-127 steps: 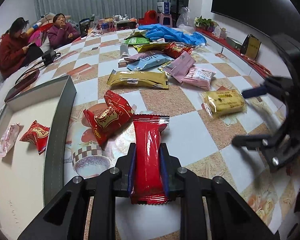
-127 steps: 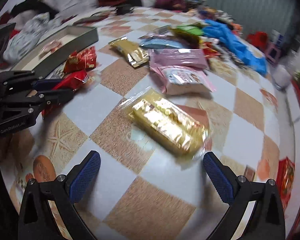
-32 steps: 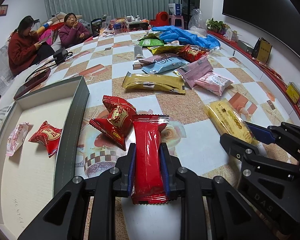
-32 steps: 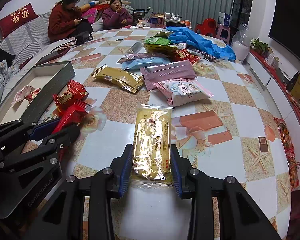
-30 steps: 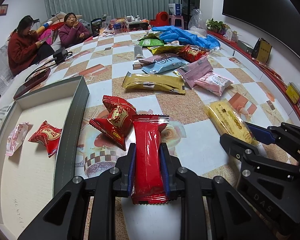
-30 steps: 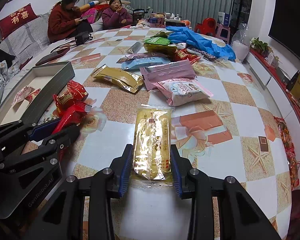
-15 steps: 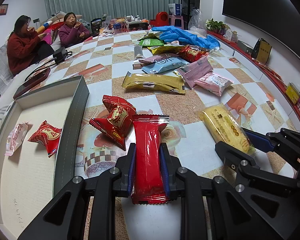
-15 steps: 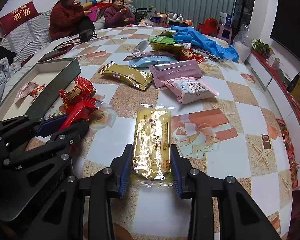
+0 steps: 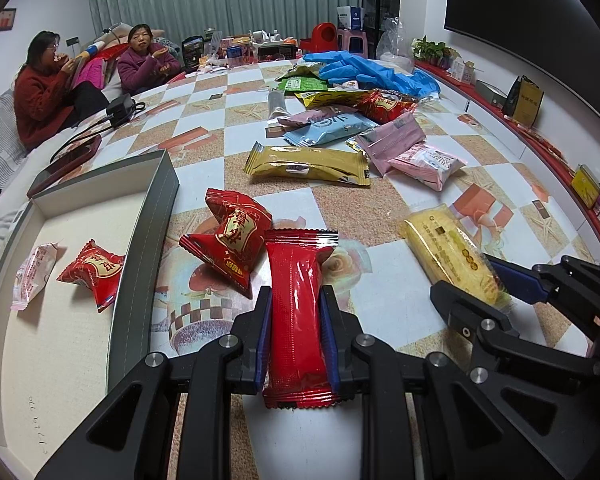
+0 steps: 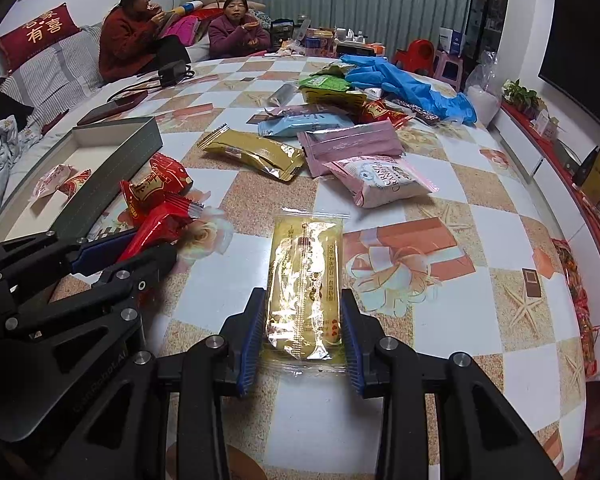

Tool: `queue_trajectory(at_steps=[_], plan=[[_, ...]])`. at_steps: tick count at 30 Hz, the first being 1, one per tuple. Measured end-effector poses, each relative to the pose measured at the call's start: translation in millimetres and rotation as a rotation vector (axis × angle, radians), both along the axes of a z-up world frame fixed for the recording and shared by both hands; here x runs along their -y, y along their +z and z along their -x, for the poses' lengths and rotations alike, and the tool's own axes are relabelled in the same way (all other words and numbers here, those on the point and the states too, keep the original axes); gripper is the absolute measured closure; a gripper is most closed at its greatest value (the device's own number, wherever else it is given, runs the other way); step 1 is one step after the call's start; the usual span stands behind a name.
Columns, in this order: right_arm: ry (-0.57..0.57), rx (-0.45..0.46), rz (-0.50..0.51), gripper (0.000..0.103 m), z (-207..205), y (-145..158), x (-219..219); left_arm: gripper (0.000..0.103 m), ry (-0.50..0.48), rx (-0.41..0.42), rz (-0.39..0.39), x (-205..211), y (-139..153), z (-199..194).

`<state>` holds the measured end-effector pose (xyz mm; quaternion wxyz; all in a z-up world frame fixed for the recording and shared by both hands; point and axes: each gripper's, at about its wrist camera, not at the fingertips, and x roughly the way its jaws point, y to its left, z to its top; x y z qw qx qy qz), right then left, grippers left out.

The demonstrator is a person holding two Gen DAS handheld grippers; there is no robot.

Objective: Organize snacks
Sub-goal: 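Hold the red bar and yellow cake raised above the table, then carry the red bar and yellow cake over the box lid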

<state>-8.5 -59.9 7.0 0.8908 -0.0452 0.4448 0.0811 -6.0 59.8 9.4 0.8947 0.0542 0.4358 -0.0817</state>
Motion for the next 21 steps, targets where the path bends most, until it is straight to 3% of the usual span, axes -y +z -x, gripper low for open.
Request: queue_trajectory(at_steps=[9,17,21], plan=[[0.004,-0.022,-0.017,0.066,-1.8,0.5,2.0,0.080,-0.010,-0.027,0.013,-1.6,-1.0,3.1],[-0.018,-0.068,-0.107,0.066,12.5,4.0,14.7,0.080,-0.035,-0.054,0.042,-6.8,1.6,29.5],[-0.020,-0.069,-0.141,0.066,23.0,5.9,16.7,0.081,-0.035,-0.081,0.102,-12.1,4.7,37.7]])
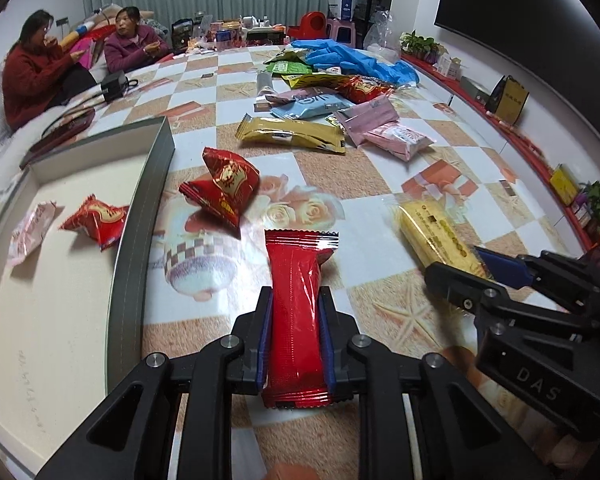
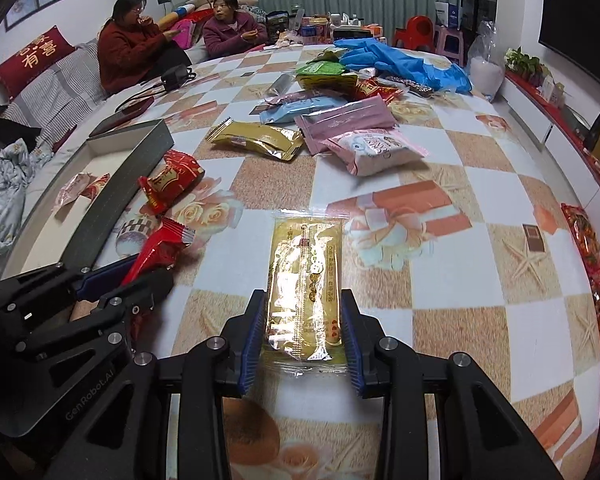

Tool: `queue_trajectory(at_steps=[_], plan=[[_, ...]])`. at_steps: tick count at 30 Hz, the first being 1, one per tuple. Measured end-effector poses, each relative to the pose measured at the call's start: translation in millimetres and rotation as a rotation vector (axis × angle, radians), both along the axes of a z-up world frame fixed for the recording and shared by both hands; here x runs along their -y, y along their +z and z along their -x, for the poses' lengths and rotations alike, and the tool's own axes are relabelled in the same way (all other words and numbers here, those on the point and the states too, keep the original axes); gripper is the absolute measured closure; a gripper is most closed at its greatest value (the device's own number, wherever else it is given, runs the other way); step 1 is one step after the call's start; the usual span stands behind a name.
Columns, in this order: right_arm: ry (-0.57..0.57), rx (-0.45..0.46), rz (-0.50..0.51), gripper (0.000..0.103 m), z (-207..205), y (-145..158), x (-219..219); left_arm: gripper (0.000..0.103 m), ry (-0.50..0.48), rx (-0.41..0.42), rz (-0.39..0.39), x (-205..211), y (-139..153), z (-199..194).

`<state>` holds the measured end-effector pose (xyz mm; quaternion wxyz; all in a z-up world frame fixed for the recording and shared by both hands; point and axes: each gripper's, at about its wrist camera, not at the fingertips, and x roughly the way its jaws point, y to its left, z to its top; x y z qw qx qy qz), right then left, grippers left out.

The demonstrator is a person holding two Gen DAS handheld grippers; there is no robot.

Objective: Organize snacks
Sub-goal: 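Carry the red bar and yellow cake over the box lid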

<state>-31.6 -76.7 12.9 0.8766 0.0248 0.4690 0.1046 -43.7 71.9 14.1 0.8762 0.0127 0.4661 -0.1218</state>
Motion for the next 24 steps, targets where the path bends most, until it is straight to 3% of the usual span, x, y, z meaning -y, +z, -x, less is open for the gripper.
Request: queue_trajectory(at_steps=[3,10,19,24], plan=[[-0.003,-0.002,-0.038,0.066,6.5,2.9,2.4,0.081,0.004,-0.002,0.043,-5.5,2.2,6.0],[0.020,0.015,-0.077,0.066,17.7,12.1,-4.6,0.082,0.025,0.000,0.050,-14.1,10.9,15.0],[0.088,0.026,-0.132,0.066,28.5,26.0,-28.2,0.082,0.051,0.046,-0.010,-24.2,37.1,30.5],[0.155,0.042,-0.133,0.066,33.0,36.9,-56.1,0.082,0.115,0.043,-0.021,-51.7,45.3,33.5]])
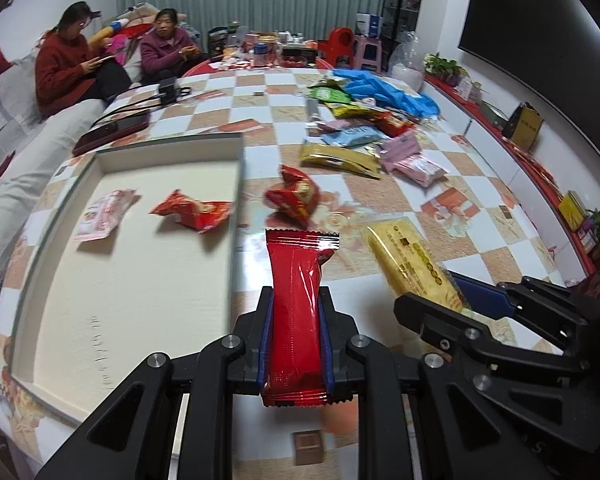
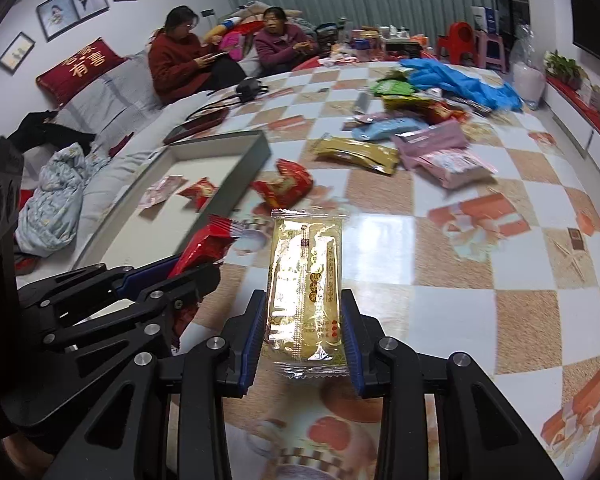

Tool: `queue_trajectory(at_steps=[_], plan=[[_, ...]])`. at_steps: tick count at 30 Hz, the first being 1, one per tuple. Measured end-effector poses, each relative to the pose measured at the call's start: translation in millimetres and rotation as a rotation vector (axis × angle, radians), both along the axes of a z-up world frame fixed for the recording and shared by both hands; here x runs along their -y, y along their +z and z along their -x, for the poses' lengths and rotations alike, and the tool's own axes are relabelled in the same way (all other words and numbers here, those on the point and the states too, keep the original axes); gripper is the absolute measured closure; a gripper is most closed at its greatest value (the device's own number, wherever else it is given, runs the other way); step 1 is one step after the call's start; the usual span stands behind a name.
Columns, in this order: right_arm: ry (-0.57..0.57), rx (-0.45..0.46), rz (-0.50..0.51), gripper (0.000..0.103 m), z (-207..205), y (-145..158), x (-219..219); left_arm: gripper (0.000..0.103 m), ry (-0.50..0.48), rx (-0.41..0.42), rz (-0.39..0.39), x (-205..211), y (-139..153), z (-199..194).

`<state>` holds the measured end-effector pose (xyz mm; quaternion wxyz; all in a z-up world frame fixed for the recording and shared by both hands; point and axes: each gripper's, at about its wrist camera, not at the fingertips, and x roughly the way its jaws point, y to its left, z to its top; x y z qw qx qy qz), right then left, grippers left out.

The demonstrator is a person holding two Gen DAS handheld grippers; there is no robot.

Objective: Organize snacks
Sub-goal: 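Carry the red bar and yellow cake over the box lid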

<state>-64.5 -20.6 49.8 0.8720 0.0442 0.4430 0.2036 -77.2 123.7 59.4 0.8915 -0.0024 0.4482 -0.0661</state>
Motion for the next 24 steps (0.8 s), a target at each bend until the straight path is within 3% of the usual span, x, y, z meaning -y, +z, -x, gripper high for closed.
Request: queue_trajectory(at_steps=[12,24], plan=[[0.159,0.031,0.023,0.066,4.9,13.2,-80.3,0.082,0.192,-0.029,-0.010,-85.9,-1.9,3.0],[0.231,0.026,0.060,0.066,0.9,6.7,-134.4,0.082,0.271,-0.053,0.010,-137.8,-10.8,6.1]])
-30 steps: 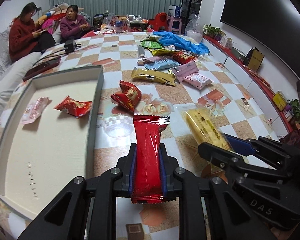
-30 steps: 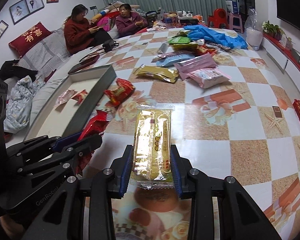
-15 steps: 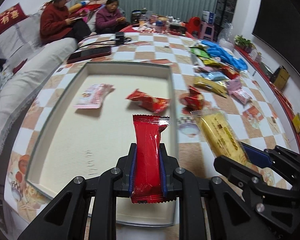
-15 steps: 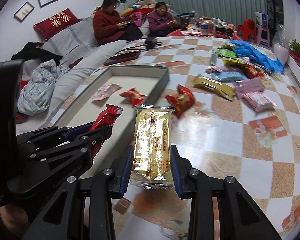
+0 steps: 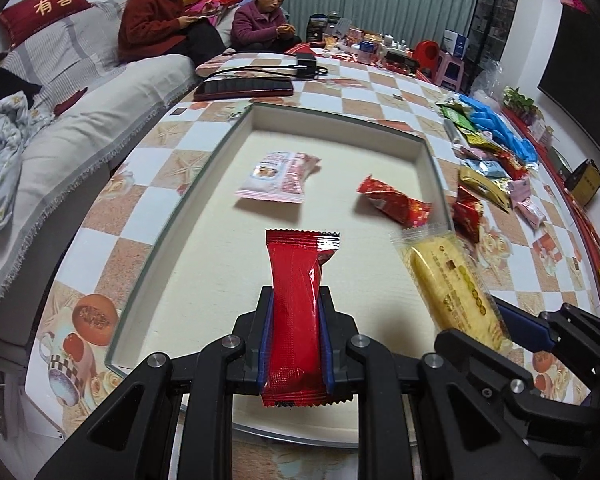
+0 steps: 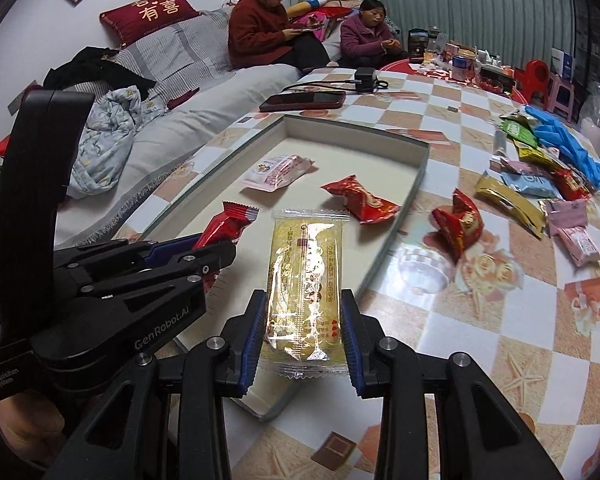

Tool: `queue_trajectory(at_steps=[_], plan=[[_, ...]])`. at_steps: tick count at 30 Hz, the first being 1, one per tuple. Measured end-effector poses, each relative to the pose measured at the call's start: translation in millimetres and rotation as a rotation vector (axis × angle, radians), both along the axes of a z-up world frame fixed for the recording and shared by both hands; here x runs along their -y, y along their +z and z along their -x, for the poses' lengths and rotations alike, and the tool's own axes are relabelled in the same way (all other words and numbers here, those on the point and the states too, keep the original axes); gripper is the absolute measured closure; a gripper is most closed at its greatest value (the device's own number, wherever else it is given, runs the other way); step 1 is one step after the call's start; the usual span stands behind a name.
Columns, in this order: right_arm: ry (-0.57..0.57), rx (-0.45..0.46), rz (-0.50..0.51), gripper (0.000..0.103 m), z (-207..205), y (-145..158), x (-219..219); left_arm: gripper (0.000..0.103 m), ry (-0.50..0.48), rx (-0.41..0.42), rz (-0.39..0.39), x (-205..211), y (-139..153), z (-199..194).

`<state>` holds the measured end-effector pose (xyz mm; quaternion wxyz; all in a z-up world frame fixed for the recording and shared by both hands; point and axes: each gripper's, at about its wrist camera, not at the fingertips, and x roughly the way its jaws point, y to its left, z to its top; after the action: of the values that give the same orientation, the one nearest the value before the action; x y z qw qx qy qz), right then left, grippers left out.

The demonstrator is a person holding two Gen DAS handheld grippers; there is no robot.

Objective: Organize snacks
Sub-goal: 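Carry the red bar and yellow cake over the box lid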

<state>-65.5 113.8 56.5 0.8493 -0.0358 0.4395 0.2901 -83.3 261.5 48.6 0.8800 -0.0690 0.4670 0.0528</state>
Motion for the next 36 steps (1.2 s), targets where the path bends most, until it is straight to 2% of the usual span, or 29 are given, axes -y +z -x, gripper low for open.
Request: queue_trajectory(at_steps=[9,36], plan=[[-0.002,-0.002,0.014,0.066,-14.0,0.3,-19.8,0.082,0.029,-0.022,-0.005,-26.3,-1.4,-7.3],[-0.055,-0.021,0.044,0.066,-40.1,-0.7,-27.5,0.082,0.000,-0.068,-0.031,-30.3,-12.4,-26.1]])
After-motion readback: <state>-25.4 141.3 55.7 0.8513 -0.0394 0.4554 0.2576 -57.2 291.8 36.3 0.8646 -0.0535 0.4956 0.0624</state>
